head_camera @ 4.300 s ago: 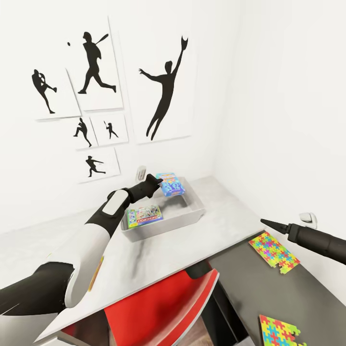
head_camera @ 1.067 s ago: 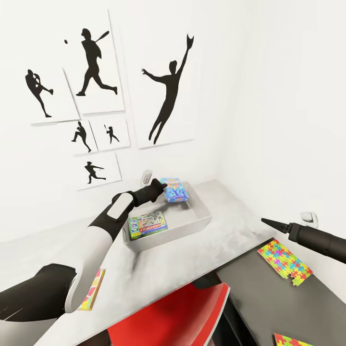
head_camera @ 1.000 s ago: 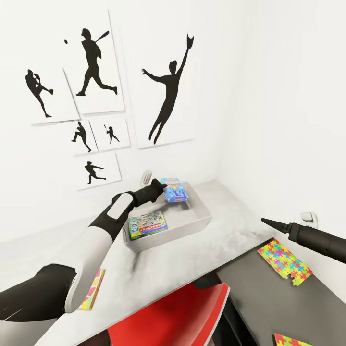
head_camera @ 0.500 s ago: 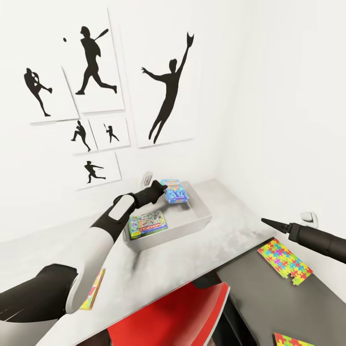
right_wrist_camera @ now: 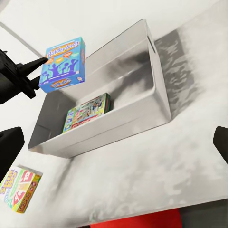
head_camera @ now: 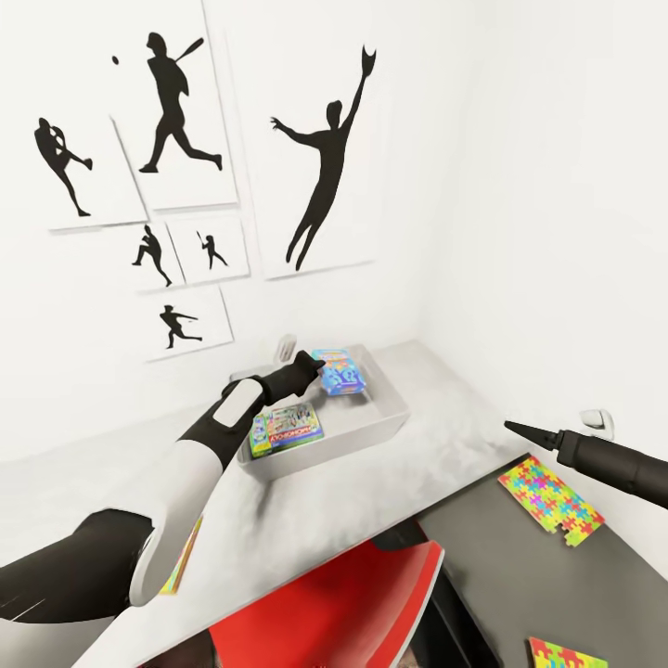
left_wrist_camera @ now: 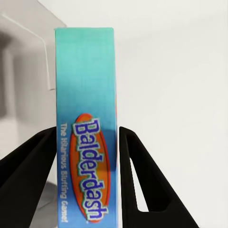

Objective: Put all the toys in the child's room - the three board games (two on the bed and one on the table), the two jigsaw puzzles on the table, and the tennis ball on the table - inside the toy box on the table in the child's room.

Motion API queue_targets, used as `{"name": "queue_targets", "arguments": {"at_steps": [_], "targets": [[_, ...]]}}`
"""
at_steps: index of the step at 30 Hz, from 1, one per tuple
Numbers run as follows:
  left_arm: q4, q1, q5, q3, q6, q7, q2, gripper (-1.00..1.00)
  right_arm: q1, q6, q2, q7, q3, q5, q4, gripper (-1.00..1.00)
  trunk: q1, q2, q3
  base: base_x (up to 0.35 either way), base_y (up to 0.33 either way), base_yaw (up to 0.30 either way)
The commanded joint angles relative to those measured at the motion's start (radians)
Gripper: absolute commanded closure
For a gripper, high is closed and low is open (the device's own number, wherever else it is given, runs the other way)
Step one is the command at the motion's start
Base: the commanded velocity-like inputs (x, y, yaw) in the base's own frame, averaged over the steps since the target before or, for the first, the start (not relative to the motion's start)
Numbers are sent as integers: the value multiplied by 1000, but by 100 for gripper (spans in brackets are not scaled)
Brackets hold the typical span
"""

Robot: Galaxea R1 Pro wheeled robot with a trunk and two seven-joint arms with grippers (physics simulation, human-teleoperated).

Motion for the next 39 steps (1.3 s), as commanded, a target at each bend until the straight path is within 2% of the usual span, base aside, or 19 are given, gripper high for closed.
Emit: {"name": "queue_targets", "arguments": {"at_steps": [1, 14, 39], "targets": [[1, -1, 4, -1, 1, -2, 0, 100, -1, 4, 0, 7, -1, 5, 0, -100, 1, -2, -4, 0, 0, 0], [3, -1, 7, -1, 2, -5, 1, 100, -1, 4, 0, 7, -1, 5, 0, -100, 1, -2, -19, 0, 0, 0], [3, -1, 9, 0, 4, -5, 5, 100, 0, 4, 0, 8, -1, 5, 0, -100, 1, -2, -21, 0, 0, -42]]}}
